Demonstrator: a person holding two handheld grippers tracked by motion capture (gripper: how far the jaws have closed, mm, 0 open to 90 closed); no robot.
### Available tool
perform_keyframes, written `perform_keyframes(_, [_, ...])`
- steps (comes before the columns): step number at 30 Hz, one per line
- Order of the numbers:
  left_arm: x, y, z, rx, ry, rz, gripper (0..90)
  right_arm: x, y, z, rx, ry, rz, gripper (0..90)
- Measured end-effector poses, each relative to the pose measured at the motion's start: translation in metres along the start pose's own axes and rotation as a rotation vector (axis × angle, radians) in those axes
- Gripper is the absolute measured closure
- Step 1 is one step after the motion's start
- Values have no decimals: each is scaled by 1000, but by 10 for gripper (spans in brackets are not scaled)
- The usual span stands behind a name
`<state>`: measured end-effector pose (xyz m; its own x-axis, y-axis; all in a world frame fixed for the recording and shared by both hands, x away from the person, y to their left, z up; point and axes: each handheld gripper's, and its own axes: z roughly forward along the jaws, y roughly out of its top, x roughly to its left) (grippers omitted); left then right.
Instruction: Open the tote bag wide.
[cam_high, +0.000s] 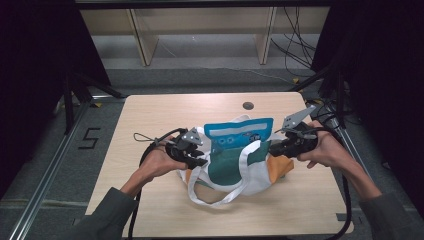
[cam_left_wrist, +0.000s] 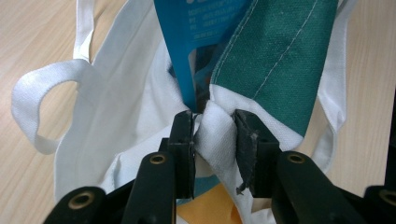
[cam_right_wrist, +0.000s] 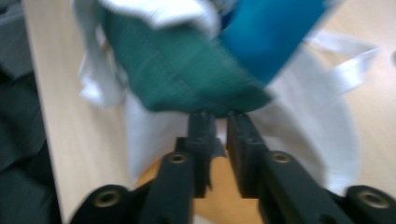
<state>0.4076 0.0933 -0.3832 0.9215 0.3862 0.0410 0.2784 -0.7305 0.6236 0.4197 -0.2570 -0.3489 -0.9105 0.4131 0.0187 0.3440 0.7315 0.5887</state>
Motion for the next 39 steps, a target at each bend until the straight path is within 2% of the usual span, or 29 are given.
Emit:
perform_keyframes(1, [0, 0, -1, -1, 0, -5, 692, -3, 0, -5, -37, -20, 22, 718])
perform_keyframes(2, [-1, 0, -1, -3, 2, -9, 695, -4, 1, -9, -51, -20, 38, 676])
perform_keyframes(3, [-2, 1, -2, -9, 4, -11, 699, -6, 1, -13, -72, -44, 51, 627])
perform_keyframes(4, [-1, 2, -2, -7, 5, 6, 700, -7, 1, -16, -77, -44, 75, 563])
perform_keyframes(5, [-1, 3, -2, -11, 7, 7, 700, -9, 1, -16, -82, -52, 78, 522])
perform_keyframes(7, [-3, 5, -1, -28, 10, 2, 700, -12, 2, -15, -56, -30, 64, 493])
perform_keyframes(8, [-3, 6, -1, -28, 9, 6, 700, -13, 2, -13, -40, -24, 73, 477])
perform_keyframes(9, [-1, 7, -2, -21, 8, 31, 701, -14, 2, -10, -36, -13, 69, 482])
perform_keyframes(11, [-1, 7, -1, -19, 7, 26, 701, -15, 3, -8, -42, 15, 36, 552])
perform_keyframes(12, [0, 7, -2, -22, 8, 28, 701, -14, 3, -9, -39, 18, 20, 556])
perform_keyframes(13, [-1, 7, -2, -29, 11, 14, 702, -13, 4, -9, -32, 23, -16, 535])
perform_keyframes(14, [-1, 8, -2, -40, 13, 28, 703, -12, 5, -11, -24, 23, -13, 514])
perform_keyframes(17, [0, 9, -2, -51, 15, 28, 704, -9, 11, -15, -68, 58, -32, 476])
perform_keyframes(18, [0, 10, -3, -48, 14, 31, 704, -6, 14, -16, -50, 58, -27, 457])
perform_keyframes(19, [0, 10, -3, -48, 16, 31, 703, -5, 16, -14, -45, 67, -50, 461])
perform_keyframes(20, [-2, 10, -2, -54, 11, 14, 703, -4, 17, -13, -30, 84, -56, 459])
perform_keyframes(21, [-3, 10, -2, -64, 16, 4, 703, -2, 18, -10, -17, 86, -56, 476])
perform_keyframes(23, [-1, 10, -3, -52, 16, 35, 703, 1, 18, -6, 5, 87, -61, 532])
perform_keyframes(24, [-3, 9, -2, -65, 16, -1, 704, 1, 18, -5, 10, 88, -60, 583])
perform_keyframes(27, [0, 5, -2, -57, 5, 18, 708, 2, 13, -4, -3, 98, -76, 745])
perform_keyframes(28, [0, 4, -1, -58, 0, 15, 710, 2, 11, -5, 7, 94, -58, 762])
perform_keyframes(29, [-2, 2, 1, -64, -7, -7, 713, 1, 9, -3, -6, 105, -61, 781])
perform_keyframes(32, [-5, 0, 5, -55, -13, 5, 722, 0, -1, 3, -1, 118, -56, 808])
perform_keyframes(33, [-6, -1, 8, -50, -19, -7, 724, 0, -4, 7, 1, 116, -55, 813])
perform_keyframes(34, [-7, -3, 10, -38, -23, 0, 727, 2, -7, 10, 21, 106, -39, 818])
perform_keyframes(35, [-8, -4, 14, -48, -29, -17, 730, 2, -10, 15, 35, 97, -50, 820])
perform_keyframes(36, [-9, -6, 17, -35, -30, -4, 733, 5, -14, 19, 60, 81, -23, 821])
perform_keyframes(37, [-10, -7, 20, -41, -34, -11, 736, 6, -19, 25, 77, 79, -4, 823])
perform_keyframes(39, [-11, -12, 26, -41, -42, -16, 743, 5, -25, 36, 84, 71, -44, 828])
